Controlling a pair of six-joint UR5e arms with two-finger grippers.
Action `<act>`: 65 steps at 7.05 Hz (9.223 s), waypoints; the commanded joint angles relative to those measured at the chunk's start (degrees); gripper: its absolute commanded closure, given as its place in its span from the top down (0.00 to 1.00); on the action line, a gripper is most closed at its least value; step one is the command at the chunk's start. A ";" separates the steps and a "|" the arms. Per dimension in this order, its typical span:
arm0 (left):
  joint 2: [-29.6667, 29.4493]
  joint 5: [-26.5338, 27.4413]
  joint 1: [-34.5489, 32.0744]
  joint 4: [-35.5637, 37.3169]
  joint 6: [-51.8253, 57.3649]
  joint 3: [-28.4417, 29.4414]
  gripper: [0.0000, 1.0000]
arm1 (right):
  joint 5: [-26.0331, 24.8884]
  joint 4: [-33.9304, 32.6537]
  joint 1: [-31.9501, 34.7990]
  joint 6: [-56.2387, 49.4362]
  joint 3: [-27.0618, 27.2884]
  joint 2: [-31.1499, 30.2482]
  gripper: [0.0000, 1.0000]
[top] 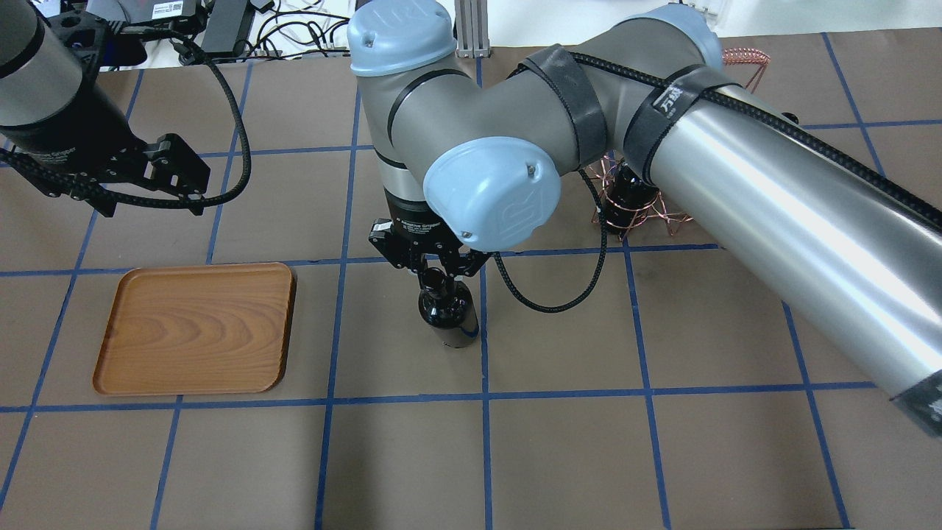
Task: Take wine from basket and place on tray
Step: 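Carry the bottle toward the table center and lower it upright, then release and raise the right gripper while the left arm reaches toward the bottle, then lower the left gripper onto the standing bottle's neck and close it, then lift the bottle with the left gripper and carry it toward the tray, then lower the bottle onto the wooden tray with the left gripper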
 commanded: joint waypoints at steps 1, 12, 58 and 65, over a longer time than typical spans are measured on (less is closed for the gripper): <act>-0.06 -0.03 -0.01 -0.06 -0.04 0.08 1.00 | -0.20 -0.46 -0.01 -0.12 0.17 -0.02 0.24; -1.46 -5.30 -17.54 4.06 -17.65 -0.01 1.00 | -8.63 1.64 -23.79 -39.45 -0.36 -14.59 1.00; -7.89 0.59 13.14 8.12 20.86 -4.65 0.00 | -6.52 1.12 -24.35 -42.73 0.17 -17.16 1.00; -8.32 -0.29 17.04 11.28 23.69 -8.45 0.00 | -6.79 1.21 -24.36 -41.95 0.70 -18.73 1.00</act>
